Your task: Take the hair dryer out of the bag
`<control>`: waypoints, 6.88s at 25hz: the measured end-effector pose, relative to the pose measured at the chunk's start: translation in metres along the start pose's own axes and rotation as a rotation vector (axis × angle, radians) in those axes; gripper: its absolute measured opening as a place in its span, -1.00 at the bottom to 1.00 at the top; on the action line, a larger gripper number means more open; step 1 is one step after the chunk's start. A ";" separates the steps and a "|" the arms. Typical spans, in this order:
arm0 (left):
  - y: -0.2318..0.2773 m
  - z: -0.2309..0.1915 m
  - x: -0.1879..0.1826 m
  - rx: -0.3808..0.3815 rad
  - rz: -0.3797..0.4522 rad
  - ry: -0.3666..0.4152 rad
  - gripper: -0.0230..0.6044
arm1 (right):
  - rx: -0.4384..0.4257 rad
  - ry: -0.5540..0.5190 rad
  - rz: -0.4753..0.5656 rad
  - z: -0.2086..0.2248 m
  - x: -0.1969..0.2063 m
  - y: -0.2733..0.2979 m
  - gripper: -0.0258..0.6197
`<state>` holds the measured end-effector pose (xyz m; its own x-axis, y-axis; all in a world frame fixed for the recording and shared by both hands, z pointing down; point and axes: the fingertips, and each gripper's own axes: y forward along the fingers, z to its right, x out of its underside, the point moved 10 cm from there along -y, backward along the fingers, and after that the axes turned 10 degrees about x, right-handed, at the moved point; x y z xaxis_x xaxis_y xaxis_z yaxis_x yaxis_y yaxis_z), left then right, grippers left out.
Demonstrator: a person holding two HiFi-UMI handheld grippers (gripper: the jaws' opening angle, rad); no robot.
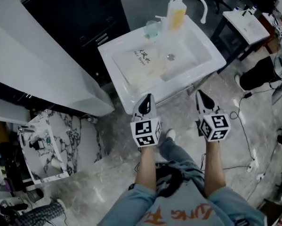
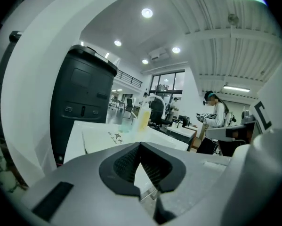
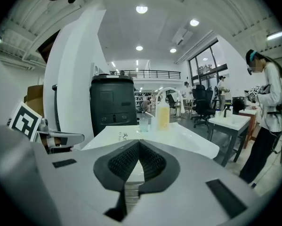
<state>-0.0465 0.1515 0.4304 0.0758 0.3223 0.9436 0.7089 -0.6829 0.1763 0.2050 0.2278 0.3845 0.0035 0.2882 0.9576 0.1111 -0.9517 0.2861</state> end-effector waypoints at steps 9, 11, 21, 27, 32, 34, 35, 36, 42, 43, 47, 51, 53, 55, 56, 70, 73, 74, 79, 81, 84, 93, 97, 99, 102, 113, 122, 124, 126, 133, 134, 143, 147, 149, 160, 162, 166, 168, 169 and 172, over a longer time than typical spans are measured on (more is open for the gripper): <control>0.074 0.003 -0.052 -0.071 -0.019 0.057 -0.92 | -0.021 0.079 0.061 0.090 -0.043 0.057 -0.92; 0.086 0.008 -0.055 -0.066 -0.048 0.083 -0.92 | -0.042 0.104 0.056 0.094 -0.042 0.070 -0.92; 0.126 -0.008 -0.040 -0.082 -0.151 0.086 -0.92 | -0.161 0.078 -0.015 0.082 -0.033 0.123 -0.92; 0.139 -0.019 -0.040 -0.131 -0.196 0.147 -0.92 | -0.159 0.089 -0.062 0.084 -0.033 0.153 -0.92; 0.159 -0.051 -0.035 -0.131 -0.262 0.161 -0.92 | -0.221 0.053 -0.079 0.061 -0.039 0.197 -0.92; 0.173 -0.057 -0.040 -0.108 -0.285 0.199 -0.92 | -0.236 0.052 -0.090 0.055 -0.041 0.215 -0.92; 0.180 -0.059 -0.042 -0.094 -0.299 0.219 -0.92 | -0.241 0.052 -0.098 0.052 -0.041 0.224 -0.92; 0.186 -0.062 -0.042 -0.081 -0.315 0.237 -0.92 | -0.246 0.053 -0.105 0.049 -0.040 0.232 -0.92; 0.218 -0.088 -0.044 -0.033 -0.390 0.278 -0.92 | -0.270 0.036 -0.135 0.037 -0.040 0.273 -0.92; 0.223 -0.092 -0.046 -0.025 -0.400 0.288 -0.92 | -0.272 0.034 -0.137 0.036 -0.041 0.279 -0.92; 0.242 -0.101 -0.049 0.041 -0.477 0.363 -0.71 | -0.273 0.030 -0.136 0.029 -0.045 0.296 -0.92; 0.250 -0.106 -0.043 0.093 -0.539 0.389 -0.58 | -0.284 0.024 -0.155 0.018 -0.039 0.303 -0.92; 0.254 -0.110 -0.041 0.112 -0.554 0.383 -0.56 | -0.292 0.016 -0.158 0.015 -0.039 0.304 -0.92; 0.257 -0.118 -0.039 0.130 -0.566 0.355 -0.55 | -0.289 0.009 -0.163 0.016 -0.040 0.304 -0.92; 0.257 -0.123 -0.039 0.130 -0.564 0.340 -0.53 | -0.282 0.006 -0.169 0.019 -0.040 0.303 -0.92; 0.296 -0.132 -0.041 0.227 -0.627 0.465 -0.45 | -0.255 0.000 -0.235 0.032 -0.025 0.313 -0.92; 0.300 -0.132 -0.044 0.296 -0.606 0.441 -0.38 | -0.263 0.008 -0.247 0.035 -0.018 0.312 -0.92; 0.301 -0.132 -0.044 0.302 -0.624 0.450 -0.38 | -0.258 0.013 -0.251 0.038 -0.016 0.312 -0.92; 0.311 -0.136 -0.039 0.334 -0.719 0.482 -0.38 | -0.241 0.033 -0.238 0.046 -0.021 0.318 -0.92; 0.312 -0.135 -0.035 0.328 -0.740 0.489 -0.40 | -0.247 0.031 -0.237 0.047 -0.022 0.319 -0.92; 0.313 -0.132 -0.033 0.317 -0.757 0.527 -0.48 | -0.245 0.033 -0.245 0.051 -0.020 0.319 -0.92; 0.302 -0.133 -0.039 0.262 -0.725 0.513 -0.90 | -0.263 0.031 -0.255 0.051 -0.022 0.328 -0.92; 0.290 -0.135 -0.051 0.244 -0.667 0.478 -0.90 | -0.302 0.026 -0.252 0.040 -0.024 0.335 -0.92; 0.282 -0.137 -0.055 0.231 -0.637 0.459 -0.90 | -0.327 0.018 -0.256 0.033 -0.024 0.339 -0.92; 0.273 -0.140 -0.059 0.213 -0.590 0.438 -0.90 | -0.362 0.003 -0.264 0.021 -0.022 0.345 -0.92; 0.236 -0.161 -0.066 0.134 -0.528 0.394 -0.90 | -0.435 -0.053 -0.299 -0.004 -0.011 0.356 -0.92; 0.218 -0.176 -0.065 0.108 -0.513 0.333 -0.90 | -0.522 -0.216 -0.332 -0.031 -0.002 0.367 -0.83; 0.215 -0.176 -0.064 0.137 -0.512 0.327 -0.90 | -0.545 -0.291 -0.334 -0.042 0.002 0.373 -0.77; 0.211 -0.176 -0.063 0.164 -0.515 0.313 -0.90 | -0.578 -0.366 -0.332 -0.054 0.007 0.381 -0.71; 0.202 -0.179 -0.060 0.144 -0.498 0.269 -0.90 | -0.798 -0.541 -0.328 -0.084 0.008 0.397 -0.44; 0.201 -0.179 -0.059 0.138 -0.494 0.264 -0.90 | -0.833 -0.564 -0.337 -0.087 0.009 0.397 -0.38; 0.201 -0.179 -0.056 0.080 -0.425 0.222 -0.90 | -1.002 -0.687 -0.390 -0.099 0.014 0.404 -0.22; 0.203 -0.177 -0.055 0.059 -0.400 0.198 -0.90 | -1.008 -0.769 -0.378 -0.109 0.022 0.412 -0.16; 0.204 -0.176 -0.053 0.049 -0.395 0.188 -0.90 | -1.009 -0.817 -0.371 -0.114 0.023 0.417 -0.14; 0.200 -0.178 -0.042 0.019 -0.415 0.136 -0.90 | -1.037 -1.035 -0.365 -0.142 0.039 0.438 0.05; 0.196 -0.179 -0.039 0.004 -0.410 0.123 -0.90 | -1.060 -1.092 -0.415 -0.145 0.046 0.441 0.07; 0.181 -0.185 -0.032 -0.037 -0.471 0.113 -0.90 | -1.102 -1.173 -0.467 -0.150 0.053 0.449 0.11; 0.170 -0.185 -0.026 -0.067 -0.533 0.123 -0.90 | -1.124 -1.183 -0.494 -0.153 0.053 0.453 0.12; 0.163 -0.185 -0.024 -0.083 -0.554 0.119 -0.90 | -1.131 -1.186 -0.509 -0.154 0.053 0.453 0.11; 0.143 -0.181 -0.014 -0.110 -0.579 0.062 -0.80 | -1.141 -1.196 -0.551 -0.156 0.052 0.454 0.06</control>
<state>-0.0735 -0.0691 0.4927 -0.3448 0.6262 0.6992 0.5458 -0.4723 0.6921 0.1002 -0.2054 0.5701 0.9380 -0.0124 0.3463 -0.3436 -0.1625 0.9249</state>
